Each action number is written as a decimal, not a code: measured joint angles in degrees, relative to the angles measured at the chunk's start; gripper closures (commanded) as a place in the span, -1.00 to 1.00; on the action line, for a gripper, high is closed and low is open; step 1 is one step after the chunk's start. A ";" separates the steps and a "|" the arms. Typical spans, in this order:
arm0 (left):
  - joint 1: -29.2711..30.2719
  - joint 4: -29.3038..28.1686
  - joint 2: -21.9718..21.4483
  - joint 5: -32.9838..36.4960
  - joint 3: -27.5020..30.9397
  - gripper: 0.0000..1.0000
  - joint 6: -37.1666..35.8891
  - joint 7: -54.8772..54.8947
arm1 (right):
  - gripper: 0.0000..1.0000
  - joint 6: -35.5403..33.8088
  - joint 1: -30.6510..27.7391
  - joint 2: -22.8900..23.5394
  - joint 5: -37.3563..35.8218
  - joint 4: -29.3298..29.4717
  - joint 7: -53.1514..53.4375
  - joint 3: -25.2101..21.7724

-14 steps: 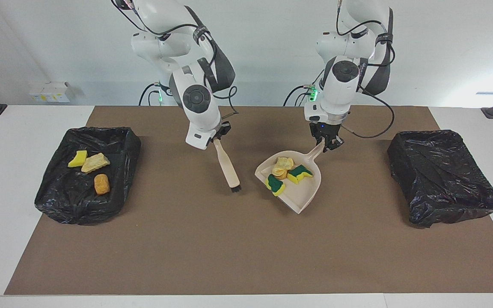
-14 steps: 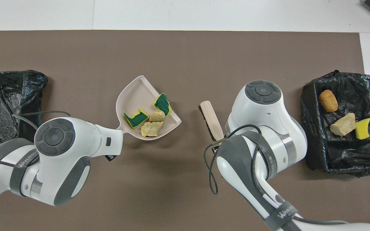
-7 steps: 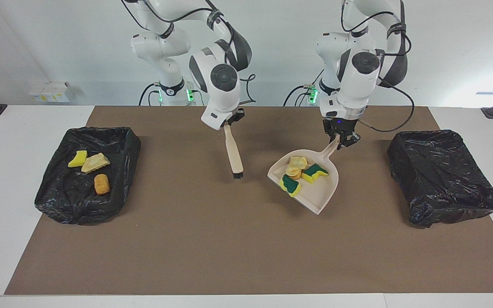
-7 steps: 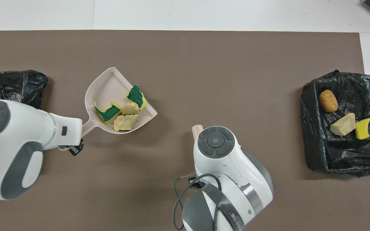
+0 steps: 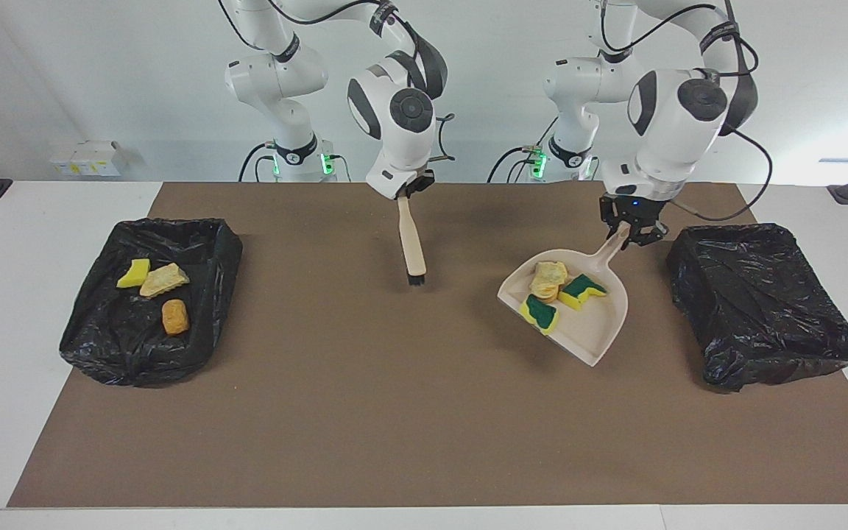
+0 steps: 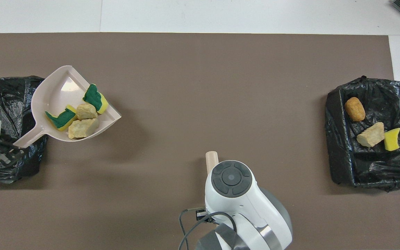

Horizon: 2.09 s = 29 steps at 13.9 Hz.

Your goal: Sweep and dump trash in bin

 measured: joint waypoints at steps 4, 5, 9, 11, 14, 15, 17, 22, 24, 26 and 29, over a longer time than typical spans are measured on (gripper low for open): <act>11.54 5.07 -0.06 -3.15 0.74 1.00 -5.38 14.16 | 1.00 9.69 4.04 0.11 1.24 -4.16 2.18 -0.04; 13.85 5.70 -0.06 -3.15 0.96 1.00 -5.73 17.05 | 1.00 11.90 5.69 0.43 1.31 -5.35 3.13 -0.01; 19.50 8.06 1.02 -1.19 1.51 1.00 -4.48 21.58 | -0.99 17.02 8.48 2.48 1.33 -7.72 5.22 -0.03; 21.41 11.14 3.31 0.79 1.89 1.00 -4.50 23.26 | -1.00 16.10 8.29 2.69 1.32 -7.31 5.25 -0.35; 23.40 18.08 8.35 5.90 4.07 1.00 -4.60 28.59 | -1.00 8.65 6.99 2.17 1.19 -2.61 5.31 -1.03; 23.92 20.30 10.26 7.83 4.48 1.00 -4.58 29.71 | -1.00 5.84 5.88 1.84 0.84 -0.63 5.31 -1.10; 24.47 22.98 13.11 10.31 4.51 1.00 -3.36 32.09 | -1.00 1.26 3.48 1.28 -0.10 2.81 5.31 -1.16; 23.09 23.28 14.49 18.87 3.10 1.00 0.61 32.88 | -1.00 -7.97 -2.14 1.11 -4.59 10.69 1.31 -1.30; 21.22 22.49 14.64 26.09 2.84 1.00 3.03 33.12 | -1.00 -10.93 -4.48 1.09 -7.01 13.73 -2.54 -1.38; 19.51 21.75 14.90 30.25 2.76 1.00 4.64 33.08 | -1.00 -13.22 -7.50 1.03 -9.16 17.05 -8.01 -1.49; 19.23 21.28 15.04 31.47 2.89 1.00 5.21 33.09 | -1.00 -15.66 -13.35 0.97 -11.90 21.57 -18.07 -1.97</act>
